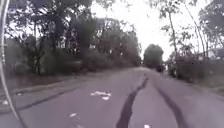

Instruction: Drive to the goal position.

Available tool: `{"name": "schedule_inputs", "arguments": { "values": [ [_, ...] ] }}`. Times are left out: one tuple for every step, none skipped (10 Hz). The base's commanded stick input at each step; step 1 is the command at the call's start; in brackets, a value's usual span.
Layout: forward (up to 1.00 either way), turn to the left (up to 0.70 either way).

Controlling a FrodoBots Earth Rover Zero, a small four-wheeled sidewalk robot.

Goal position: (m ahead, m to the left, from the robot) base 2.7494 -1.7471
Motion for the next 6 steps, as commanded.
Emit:
{"name": "schedule_inputs", "arguments": {
  "values": [
    [0.7,0.0],
    [0.7,0.0],
    [0.7,0.0],
    [0.7,0.0],
    [0.7,0.0],
    [0.7,0.0]
  ]
}}
